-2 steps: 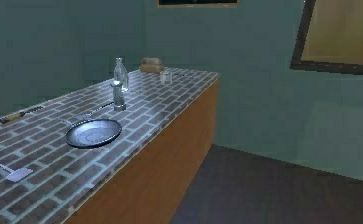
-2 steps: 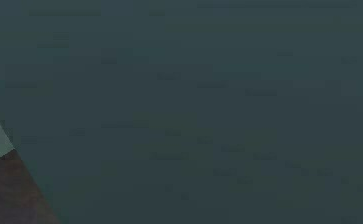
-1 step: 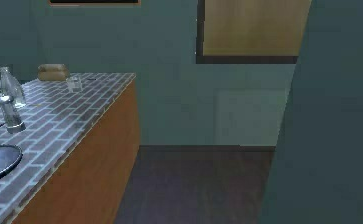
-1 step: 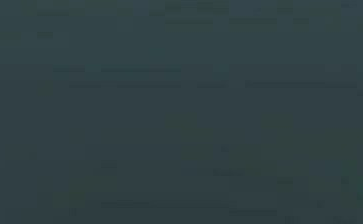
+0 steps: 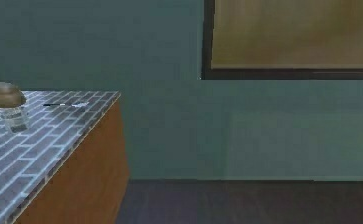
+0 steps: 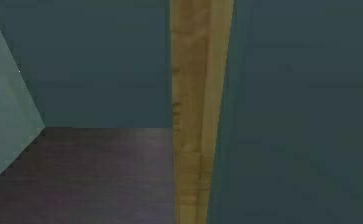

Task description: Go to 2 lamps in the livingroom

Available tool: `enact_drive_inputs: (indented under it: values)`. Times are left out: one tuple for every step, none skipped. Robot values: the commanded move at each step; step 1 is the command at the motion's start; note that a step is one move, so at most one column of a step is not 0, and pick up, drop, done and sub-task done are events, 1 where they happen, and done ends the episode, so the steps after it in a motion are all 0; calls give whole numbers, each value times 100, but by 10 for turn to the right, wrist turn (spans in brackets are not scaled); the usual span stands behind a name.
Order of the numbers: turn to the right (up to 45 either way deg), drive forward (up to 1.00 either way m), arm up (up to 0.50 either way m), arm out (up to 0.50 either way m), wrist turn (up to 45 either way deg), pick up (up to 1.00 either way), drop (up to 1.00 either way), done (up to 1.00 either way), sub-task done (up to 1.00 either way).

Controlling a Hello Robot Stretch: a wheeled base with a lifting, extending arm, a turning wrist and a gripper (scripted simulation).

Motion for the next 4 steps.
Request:
enact_drive_inputs:
  values:
    - [30, 0, 0, 0, 0, 0, 0, 0, 0]
    - [0, 15, 0, 0, 0, 0, 0, 0, 0]
    - [0, 30, 0, 0, 0, 0, 0, 0, 0]
    - [450, 0, 0, 0, 0, 0, 0, 0, 0]
